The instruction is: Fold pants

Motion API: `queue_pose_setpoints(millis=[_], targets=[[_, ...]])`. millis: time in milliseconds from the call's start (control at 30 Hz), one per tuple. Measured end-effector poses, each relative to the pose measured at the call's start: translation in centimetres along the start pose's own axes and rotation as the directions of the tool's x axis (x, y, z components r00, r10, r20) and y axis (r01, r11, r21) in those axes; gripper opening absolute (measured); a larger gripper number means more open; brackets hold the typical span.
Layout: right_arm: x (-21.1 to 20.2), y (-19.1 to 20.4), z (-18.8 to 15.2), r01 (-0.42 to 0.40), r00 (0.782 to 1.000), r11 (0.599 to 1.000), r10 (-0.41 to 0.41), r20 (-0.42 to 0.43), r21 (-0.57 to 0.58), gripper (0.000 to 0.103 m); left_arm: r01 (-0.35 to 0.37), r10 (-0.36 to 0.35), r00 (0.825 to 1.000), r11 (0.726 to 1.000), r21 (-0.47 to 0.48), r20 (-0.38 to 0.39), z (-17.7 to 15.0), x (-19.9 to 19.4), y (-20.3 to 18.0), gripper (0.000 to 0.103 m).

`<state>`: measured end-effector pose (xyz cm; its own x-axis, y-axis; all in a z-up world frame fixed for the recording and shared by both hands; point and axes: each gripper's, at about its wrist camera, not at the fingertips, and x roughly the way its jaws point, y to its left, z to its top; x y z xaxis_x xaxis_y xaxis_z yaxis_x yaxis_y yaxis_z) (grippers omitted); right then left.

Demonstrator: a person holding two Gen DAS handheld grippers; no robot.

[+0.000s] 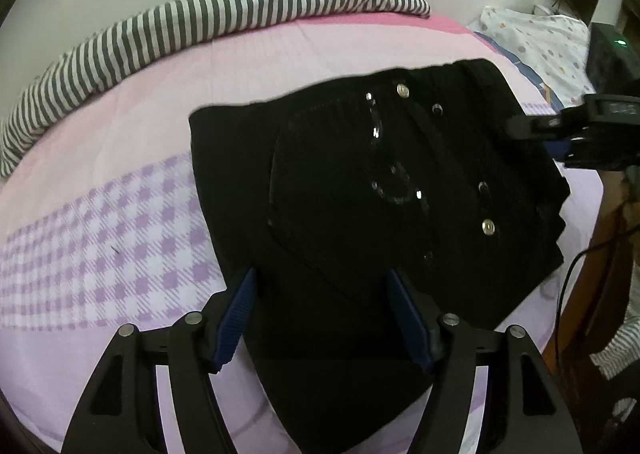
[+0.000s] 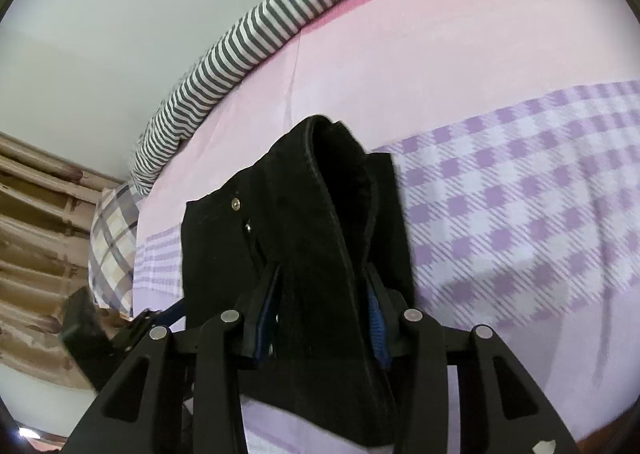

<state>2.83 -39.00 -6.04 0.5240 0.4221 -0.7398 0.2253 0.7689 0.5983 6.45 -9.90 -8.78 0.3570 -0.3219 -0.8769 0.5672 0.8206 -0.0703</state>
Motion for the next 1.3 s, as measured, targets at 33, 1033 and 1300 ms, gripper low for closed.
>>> queue_pose_setpoints(millis=[33, 1033, 1300], targets=[[-0.6, 0.0, -0.3, 0.0, 1.0, 1.0, 0.0, 0.004, -0.001, 0.038, 0.013, -0.013, 1.0, 1.0, -0.004, -0.008, -0.3, 0.2, 0.1, 0.068], [-0.8, -2.1, -5.9, -0.007, 1.0, 1.0, 0.008, -0.019, 0.016, 0.007, 0.101, -0.105, 0.992, 0.994, -0.052, -0.075, -3.7, -0.8, 2.2, 0.072], [-1.1, -1.3, -4.5, 0.081, 0.997, 0.996, -0.081, -0.008, -0.042, 0.03, 0.072, -0.075, 0.996, 0.996, -0.046, -0.054, -3.8, -1.5, 1.9, 0.073]])
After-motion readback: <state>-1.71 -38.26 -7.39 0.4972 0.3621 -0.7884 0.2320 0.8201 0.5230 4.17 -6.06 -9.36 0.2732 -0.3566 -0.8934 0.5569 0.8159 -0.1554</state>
